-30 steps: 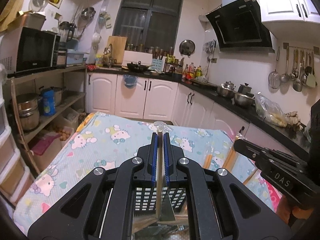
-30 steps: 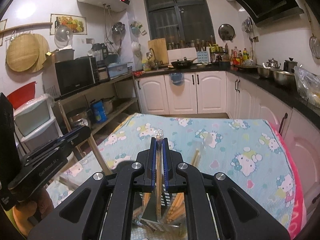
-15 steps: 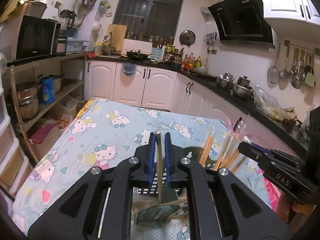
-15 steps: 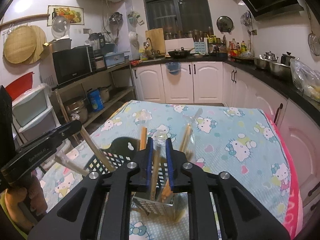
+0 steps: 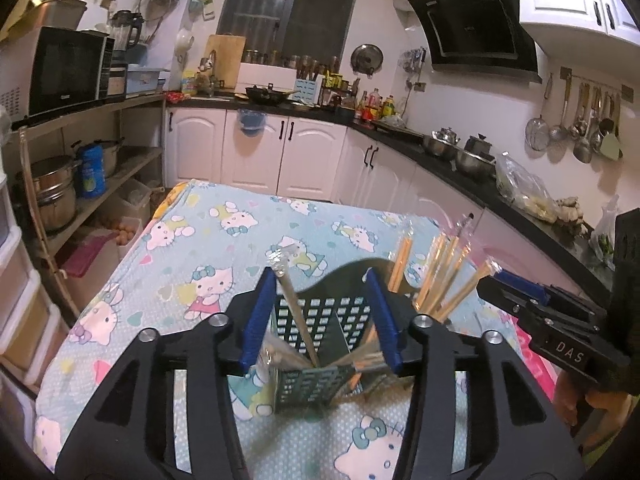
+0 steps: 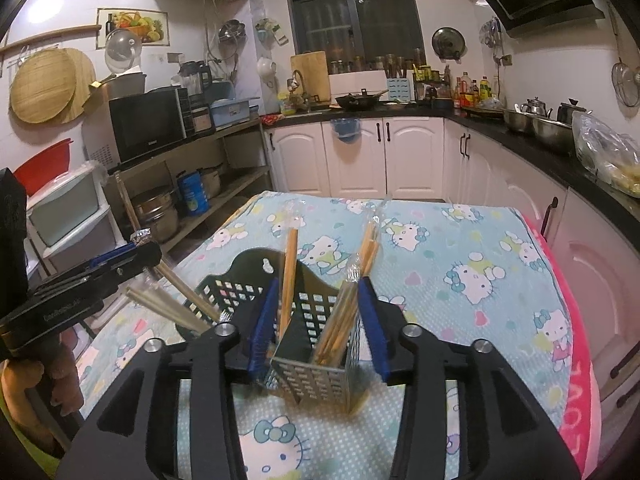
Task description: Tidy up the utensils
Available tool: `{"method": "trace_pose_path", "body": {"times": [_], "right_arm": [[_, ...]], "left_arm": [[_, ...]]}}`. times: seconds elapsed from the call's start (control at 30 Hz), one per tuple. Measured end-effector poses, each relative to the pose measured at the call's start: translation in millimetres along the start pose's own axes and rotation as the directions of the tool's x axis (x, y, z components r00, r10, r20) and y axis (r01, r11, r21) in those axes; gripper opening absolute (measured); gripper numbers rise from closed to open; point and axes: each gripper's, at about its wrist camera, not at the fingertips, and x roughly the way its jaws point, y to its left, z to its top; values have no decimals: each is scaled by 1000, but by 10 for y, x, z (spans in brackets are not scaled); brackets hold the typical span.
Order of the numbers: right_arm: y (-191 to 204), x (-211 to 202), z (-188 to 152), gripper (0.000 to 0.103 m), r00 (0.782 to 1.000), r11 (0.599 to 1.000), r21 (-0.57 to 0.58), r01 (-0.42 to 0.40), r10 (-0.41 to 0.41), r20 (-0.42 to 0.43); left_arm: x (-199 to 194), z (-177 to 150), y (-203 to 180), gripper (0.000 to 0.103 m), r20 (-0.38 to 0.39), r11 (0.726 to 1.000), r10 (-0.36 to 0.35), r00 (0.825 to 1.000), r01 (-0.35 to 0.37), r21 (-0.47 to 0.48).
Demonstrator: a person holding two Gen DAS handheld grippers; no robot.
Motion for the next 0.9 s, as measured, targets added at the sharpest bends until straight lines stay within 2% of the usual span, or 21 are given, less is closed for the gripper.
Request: {"method": "trace_pose_path", "body": {"times": [0.43, 0.6, 0.9], "right_arm": [[85, -280, -165, 59, 1000, 1000, -13, -19, 19, 1], [124, -416, -268, 67, 1000, 1000, -13, -27, 27, 6], [154, -571, -477, 76, 1000, 999, -20, -25, 26, 9]], "left_arm": [[-246, -110, -67, 68, -8, 999, -30, 1000, 30, 19], [-348, -192, -77, 76, -13, 999, -34, 999, 34, 30], [-527, -376, -41, 91, -12, 999, -48, 999, 48, 20]]}}
